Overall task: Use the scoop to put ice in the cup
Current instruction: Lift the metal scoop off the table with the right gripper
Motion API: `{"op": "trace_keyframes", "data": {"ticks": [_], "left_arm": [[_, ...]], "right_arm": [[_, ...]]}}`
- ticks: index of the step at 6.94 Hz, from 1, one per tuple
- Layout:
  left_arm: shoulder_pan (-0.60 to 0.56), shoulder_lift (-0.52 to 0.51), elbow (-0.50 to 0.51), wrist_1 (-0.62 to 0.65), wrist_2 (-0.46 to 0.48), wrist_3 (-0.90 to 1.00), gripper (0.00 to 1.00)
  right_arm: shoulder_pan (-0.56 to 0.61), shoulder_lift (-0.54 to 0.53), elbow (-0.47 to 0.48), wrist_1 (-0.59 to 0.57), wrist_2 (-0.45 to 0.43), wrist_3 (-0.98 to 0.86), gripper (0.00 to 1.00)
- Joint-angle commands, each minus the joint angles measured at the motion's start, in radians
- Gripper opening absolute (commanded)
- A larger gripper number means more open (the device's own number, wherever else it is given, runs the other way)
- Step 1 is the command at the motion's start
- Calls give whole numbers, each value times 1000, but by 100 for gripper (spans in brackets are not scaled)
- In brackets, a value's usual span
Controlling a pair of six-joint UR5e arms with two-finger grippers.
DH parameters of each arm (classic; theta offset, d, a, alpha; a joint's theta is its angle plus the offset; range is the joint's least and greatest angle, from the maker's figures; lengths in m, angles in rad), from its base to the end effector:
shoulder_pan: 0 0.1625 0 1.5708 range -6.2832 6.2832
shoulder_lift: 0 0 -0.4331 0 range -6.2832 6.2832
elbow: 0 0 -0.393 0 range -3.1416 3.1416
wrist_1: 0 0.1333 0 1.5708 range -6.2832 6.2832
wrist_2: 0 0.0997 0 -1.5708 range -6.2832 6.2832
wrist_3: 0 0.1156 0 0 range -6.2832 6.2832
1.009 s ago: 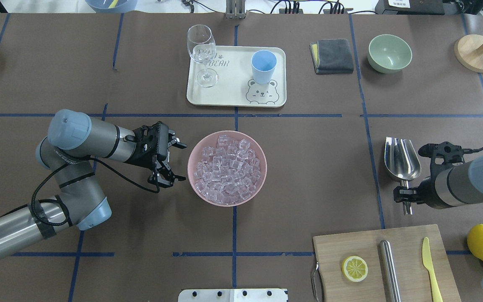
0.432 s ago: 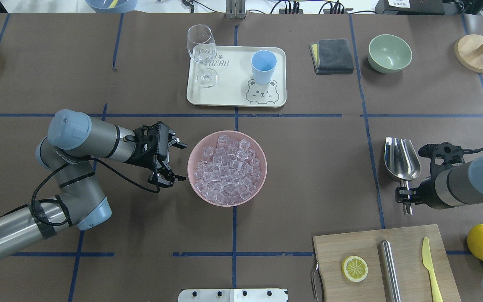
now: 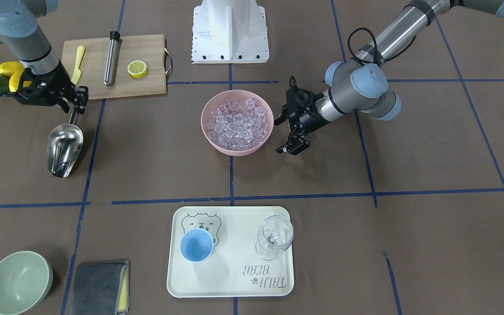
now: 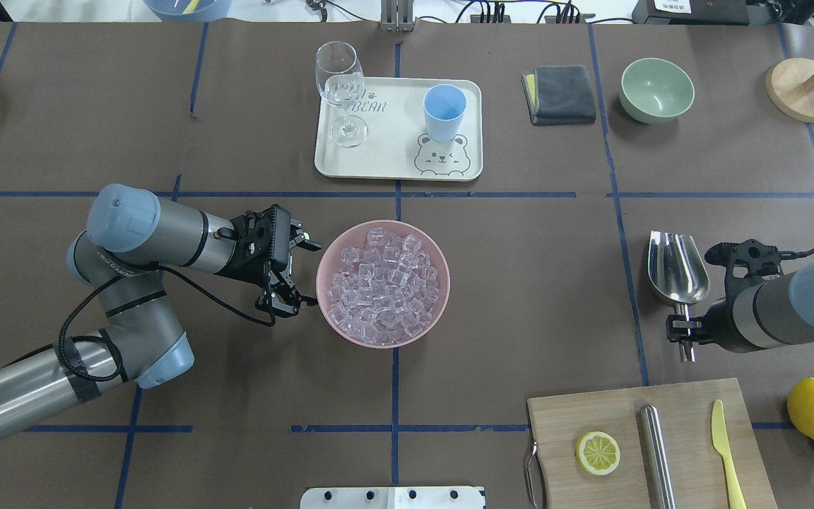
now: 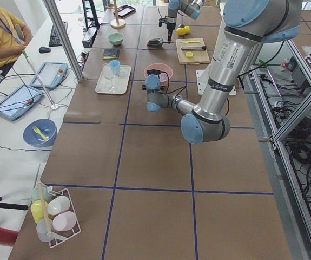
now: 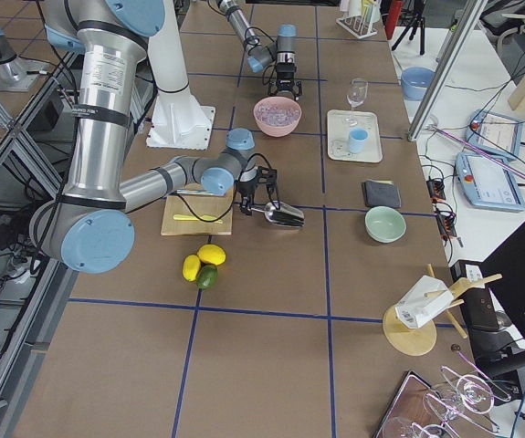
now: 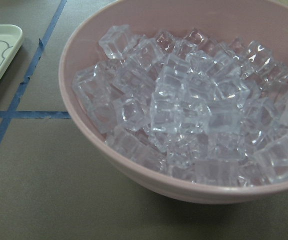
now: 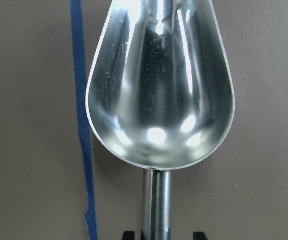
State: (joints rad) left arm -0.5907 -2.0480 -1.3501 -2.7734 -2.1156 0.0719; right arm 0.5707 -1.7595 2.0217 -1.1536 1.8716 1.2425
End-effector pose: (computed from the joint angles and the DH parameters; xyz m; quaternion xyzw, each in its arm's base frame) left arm 0.5309 -0.4444 0.3594 0.4889 0.4618 0.5156 0.5309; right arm -0.3212 -0.3239 0.5093 0.0159 -0.3581 0.0631 0.9314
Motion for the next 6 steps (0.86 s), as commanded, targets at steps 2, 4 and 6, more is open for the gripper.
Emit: {"op": "trace_keyframes", "data": {"ticks": [2, 4, 6], "left_arm": [[20, -3, -1, -6, -1, -1, 100], [26, -1, -4, -14, -1, -3, 100], [28, -1, -4, -14, -1, -4, 100]], "right_arm": [[0, 0, 0, 0, 0, 0, 49], [0, 0, 0, 0, 0, 0, 32], [0, -2, 3, 2, 12, -3, 0]]}}
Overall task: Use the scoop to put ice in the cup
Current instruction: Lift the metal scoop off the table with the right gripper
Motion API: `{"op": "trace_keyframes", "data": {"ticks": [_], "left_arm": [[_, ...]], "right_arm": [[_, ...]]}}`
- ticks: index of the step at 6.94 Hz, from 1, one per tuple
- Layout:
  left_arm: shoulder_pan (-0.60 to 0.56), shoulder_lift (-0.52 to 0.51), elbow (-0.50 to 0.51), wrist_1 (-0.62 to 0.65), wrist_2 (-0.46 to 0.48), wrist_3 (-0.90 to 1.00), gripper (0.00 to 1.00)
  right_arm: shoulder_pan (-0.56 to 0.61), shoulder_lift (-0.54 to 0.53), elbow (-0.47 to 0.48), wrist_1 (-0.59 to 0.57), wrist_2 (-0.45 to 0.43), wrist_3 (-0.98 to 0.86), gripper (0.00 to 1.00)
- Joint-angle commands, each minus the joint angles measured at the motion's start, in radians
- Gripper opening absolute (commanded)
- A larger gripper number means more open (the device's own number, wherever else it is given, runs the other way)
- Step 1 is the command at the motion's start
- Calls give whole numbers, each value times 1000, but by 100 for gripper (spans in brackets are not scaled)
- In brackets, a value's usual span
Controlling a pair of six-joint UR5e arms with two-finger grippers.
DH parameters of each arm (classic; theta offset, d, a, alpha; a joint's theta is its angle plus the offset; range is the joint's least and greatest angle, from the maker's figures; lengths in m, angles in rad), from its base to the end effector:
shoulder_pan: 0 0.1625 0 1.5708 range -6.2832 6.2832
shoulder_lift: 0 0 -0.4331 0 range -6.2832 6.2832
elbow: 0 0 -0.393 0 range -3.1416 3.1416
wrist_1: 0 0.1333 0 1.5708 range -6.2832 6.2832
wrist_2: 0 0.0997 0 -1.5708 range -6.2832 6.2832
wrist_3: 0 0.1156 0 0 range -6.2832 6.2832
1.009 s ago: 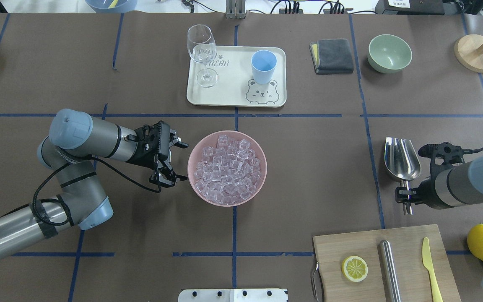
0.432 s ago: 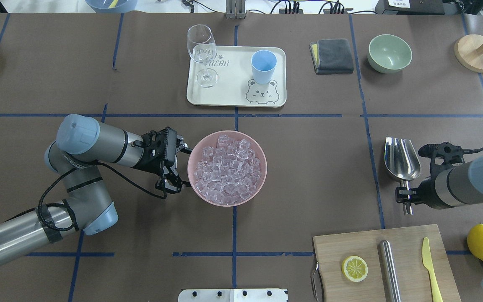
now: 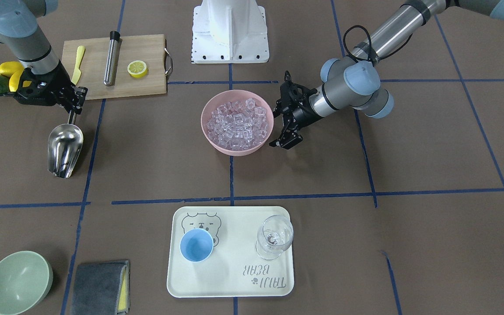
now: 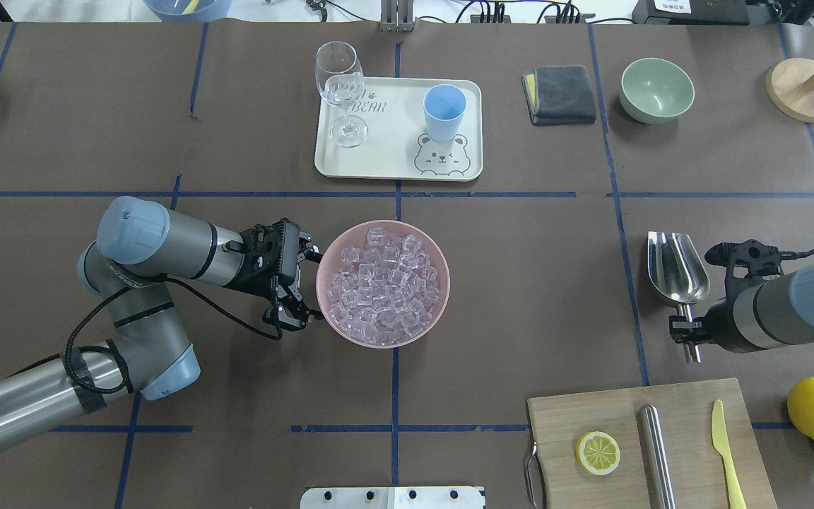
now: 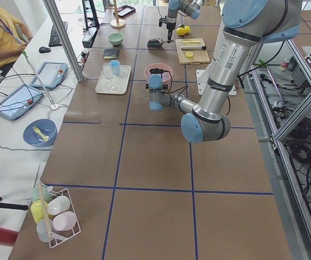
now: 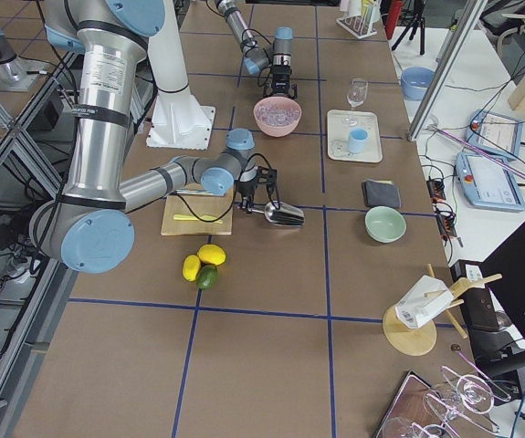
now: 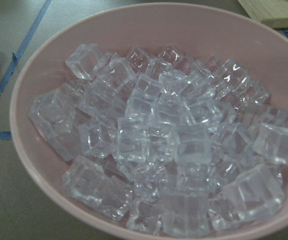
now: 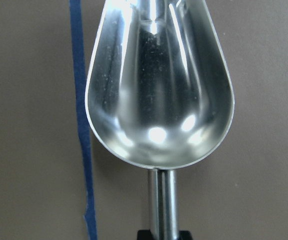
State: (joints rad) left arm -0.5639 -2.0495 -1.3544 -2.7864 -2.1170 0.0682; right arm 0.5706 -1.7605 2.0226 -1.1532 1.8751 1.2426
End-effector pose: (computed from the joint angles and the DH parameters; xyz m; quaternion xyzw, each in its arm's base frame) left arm 0.5412 -0.4289 0.3549 0.4882 0.4712 0.5205 0.5184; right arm -0.3210 -0.3233 0.5091 0.0144 -0.3589 0.0625 0.9312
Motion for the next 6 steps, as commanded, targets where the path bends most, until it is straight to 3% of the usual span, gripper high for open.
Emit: {"op": "trace_keyframes", "data": {"ticks": [1, 5, 6], "left_arm": [[1, 0, 0, -1, 0, -2, 100], [1, 2, 0, -2, 0, -2, 100], [1, 5, 1, -8, 0, -2, 100]], "right_arm": [[0, 4, 10, 4, 53, -3, 0], [18, 33, 56, 0, 41, -11, 0], [11, 35, 85, 0, 39, -173, 0]]}}
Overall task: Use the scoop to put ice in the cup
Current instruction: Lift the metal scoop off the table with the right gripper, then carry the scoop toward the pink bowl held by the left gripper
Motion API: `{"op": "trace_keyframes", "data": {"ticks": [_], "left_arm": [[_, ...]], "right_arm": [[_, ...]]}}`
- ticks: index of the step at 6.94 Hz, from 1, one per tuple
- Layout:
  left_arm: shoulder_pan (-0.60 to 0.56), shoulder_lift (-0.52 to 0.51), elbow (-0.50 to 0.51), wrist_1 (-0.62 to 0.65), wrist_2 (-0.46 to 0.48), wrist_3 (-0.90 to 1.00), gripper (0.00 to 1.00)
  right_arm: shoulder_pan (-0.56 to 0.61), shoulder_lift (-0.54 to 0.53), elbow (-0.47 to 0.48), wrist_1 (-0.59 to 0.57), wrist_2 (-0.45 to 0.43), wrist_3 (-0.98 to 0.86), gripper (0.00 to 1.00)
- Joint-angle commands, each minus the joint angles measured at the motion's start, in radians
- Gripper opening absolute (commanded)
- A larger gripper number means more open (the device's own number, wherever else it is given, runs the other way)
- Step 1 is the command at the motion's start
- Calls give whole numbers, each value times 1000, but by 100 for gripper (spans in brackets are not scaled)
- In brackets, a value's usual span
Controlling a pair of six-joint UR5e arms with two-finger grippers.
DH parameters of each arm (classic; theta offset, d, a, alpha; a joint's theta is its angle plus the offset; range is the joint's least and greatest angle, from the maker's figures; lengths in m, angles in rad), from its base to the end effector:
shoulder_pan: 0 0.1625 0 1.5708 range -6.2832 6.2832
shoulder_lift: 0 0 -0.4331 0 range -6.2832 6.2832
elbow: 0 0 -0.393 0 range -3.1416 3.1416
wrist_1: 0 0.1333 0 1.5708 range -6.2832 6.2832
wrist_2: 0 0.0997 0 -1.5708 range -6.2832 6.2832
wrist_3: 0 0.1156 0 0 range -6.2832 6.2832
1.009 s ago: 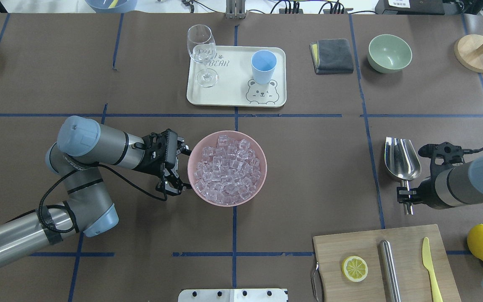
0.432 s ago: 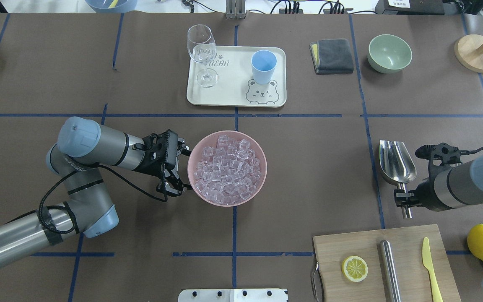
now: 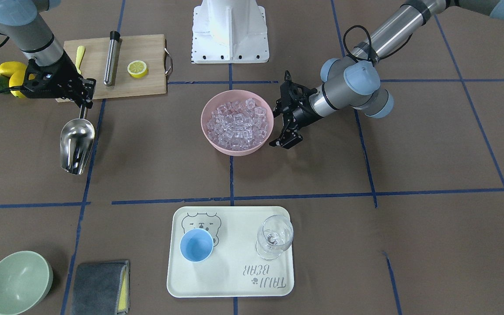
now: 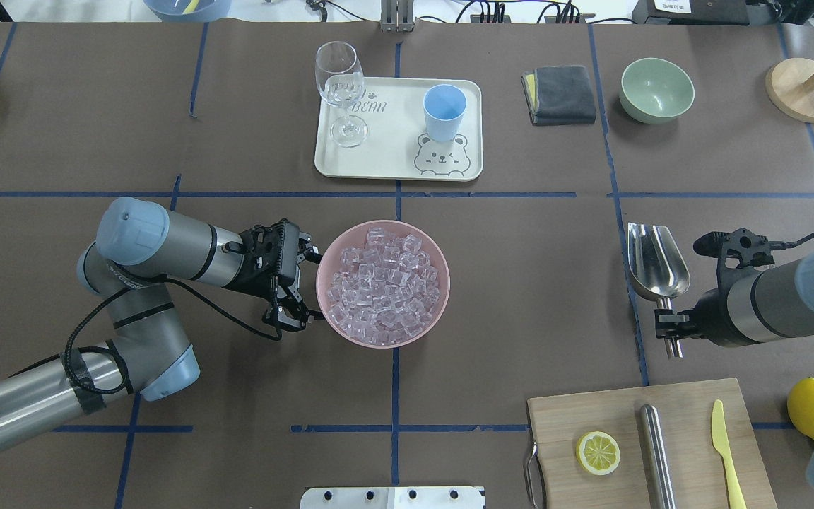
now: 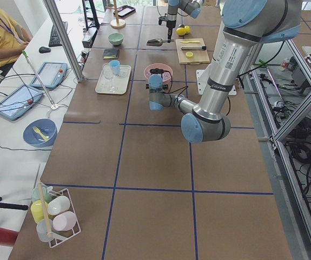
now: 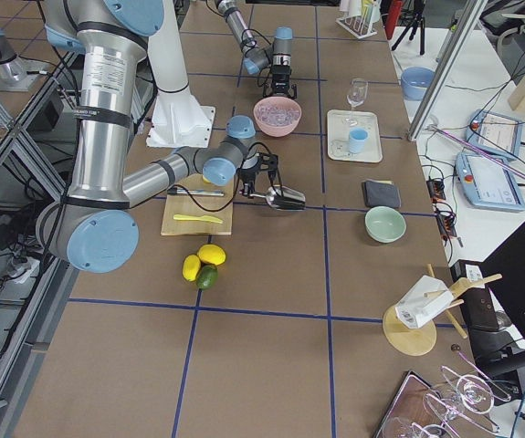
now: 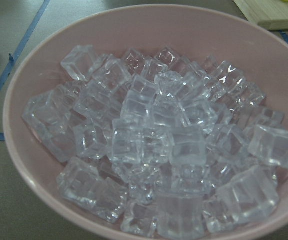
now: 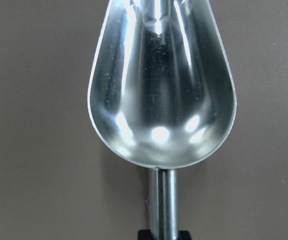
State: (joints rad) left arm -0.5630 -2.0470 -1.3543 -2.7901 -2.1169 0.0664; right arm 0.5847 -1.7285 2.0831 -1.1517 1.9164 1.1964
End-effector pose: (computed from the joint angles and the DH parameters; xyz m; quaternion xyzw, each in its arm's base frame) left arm 0.5409 -0.4280 0.3563 0.4880 0.4719 0.5202 0.5183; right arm -0.3215 -0.3257 0.4619 0.0302 -0.4032 0.0312 0.9141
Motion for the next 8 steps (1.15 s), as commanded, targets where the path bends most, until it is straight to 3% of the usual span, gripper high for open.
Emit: {"op": "trace_keyframes", "data": {"ticks": [1, 2, 5, 8], "left_arm": [[0, 4, 1, -5, 0, 0, 100], [0, 2, 1, -5, 0, 0, 100], [0, 1, 0, -6, 0, -3, 100], [9, 8, 0, -6, -3, 0, 100]], "right_arm": [[13, 1, 43, -5, -5, -343, 0], [48, 7, 46, -32, -5, -486, 0], [24, 27, 139, -106, 18, -534, 0], [-38, 301, 202, -485, 41, -602, 0]]}}
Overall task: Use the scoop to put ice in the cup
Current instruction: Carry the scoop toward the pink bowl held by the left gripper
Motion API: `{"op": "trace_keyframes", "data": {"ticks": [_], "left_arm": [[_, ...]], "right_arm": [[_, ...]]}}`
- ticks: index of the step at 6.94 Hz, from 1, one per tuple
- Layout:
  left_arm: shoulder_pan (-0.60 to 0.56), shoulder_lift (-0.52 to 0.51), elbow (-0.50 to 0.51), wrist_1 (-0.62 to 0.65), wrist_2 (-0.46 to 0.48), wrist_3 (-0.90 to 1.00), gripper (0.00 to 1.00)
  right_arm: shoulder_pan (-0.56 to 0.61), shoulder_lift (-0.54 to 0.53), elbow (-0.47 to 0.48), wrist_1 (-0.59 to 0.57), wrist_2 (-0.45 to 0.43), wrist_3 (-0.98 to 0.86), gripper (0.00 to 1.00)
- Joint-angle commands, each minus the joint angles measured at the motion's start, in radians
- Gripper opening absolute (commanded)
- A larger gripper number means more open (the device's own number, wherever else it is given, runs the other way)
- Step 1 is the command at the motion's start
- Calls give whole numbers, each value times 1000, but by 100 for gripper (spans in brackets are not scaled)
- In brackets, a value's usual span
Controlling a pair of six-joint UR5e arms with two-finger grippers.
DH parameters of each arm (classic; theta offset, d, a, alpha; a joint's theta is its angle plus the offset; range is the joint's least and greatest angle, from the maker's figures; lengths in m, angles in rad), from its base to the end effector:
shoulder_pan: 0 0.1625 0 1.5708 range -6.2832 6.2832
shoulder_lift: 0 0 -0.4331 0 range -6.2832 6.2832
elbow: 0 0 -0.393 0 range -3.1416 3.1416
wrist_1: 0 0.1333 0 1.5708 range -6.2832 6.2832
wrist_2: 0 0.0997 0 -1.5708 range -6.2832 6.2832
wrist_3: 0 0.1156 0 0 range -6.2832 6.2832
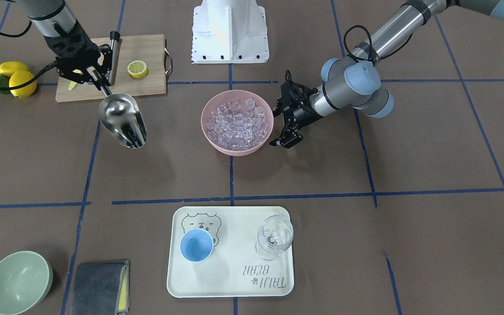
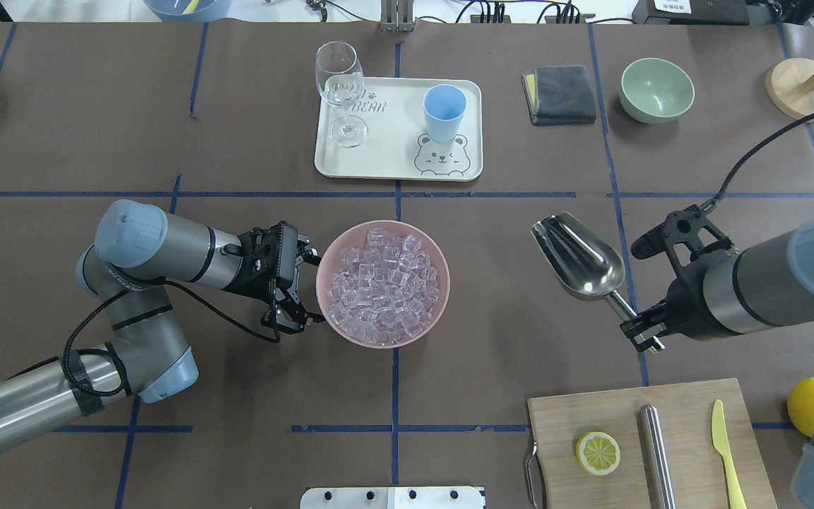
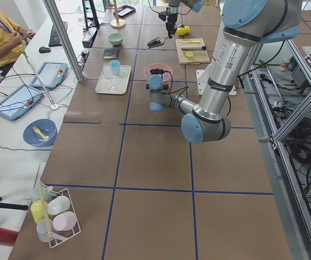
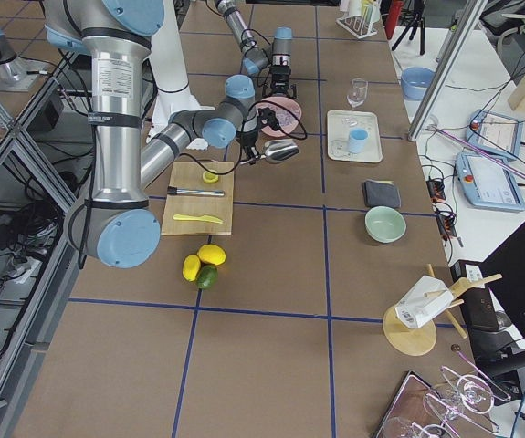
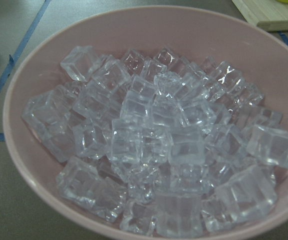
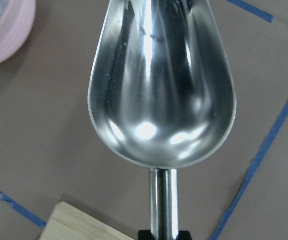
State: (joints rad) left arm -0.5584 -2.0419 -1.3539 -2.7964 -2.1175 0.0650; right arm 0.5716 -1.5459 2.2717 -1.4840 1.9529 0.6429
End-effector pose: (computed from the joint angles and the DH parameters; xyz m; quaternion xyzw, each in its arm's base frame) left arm 0.5416 -0.4247 0.3593 0.4868 0.4736 0.5211 0.5170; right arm -0.3307 -0.3199 0.3360 0.1368 -0.4028 -0.2337 0.8743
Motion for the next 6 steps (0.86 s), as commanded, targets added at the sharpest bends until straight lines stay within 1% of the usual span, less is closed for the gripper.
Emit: {"op": "trace_keyframes", "data": {"ticks": [1, 3, 4, 5, 6], "left_arm": [[5, 0, -2, -3, -4, -2, 100], [5, 3, -2, -14, -4, -2, 100], [5, 5, -2, -14, -4, -2, 100], [5, 6, -1, -14, -4, -2, 100], [5, 6, -1, -14, -4, -2, 100]], "right_arm": [[-38, 219, 15, -297, 3, -118, 0], [-74, 443, 15, -621, -14, -216, 0], [-85, 513, 8, -721, -14, -270, 0], [-91, 556, -7, -781, -14, -296, 0], [-93, 617, -44, -856, -18, -345, 0]]}}
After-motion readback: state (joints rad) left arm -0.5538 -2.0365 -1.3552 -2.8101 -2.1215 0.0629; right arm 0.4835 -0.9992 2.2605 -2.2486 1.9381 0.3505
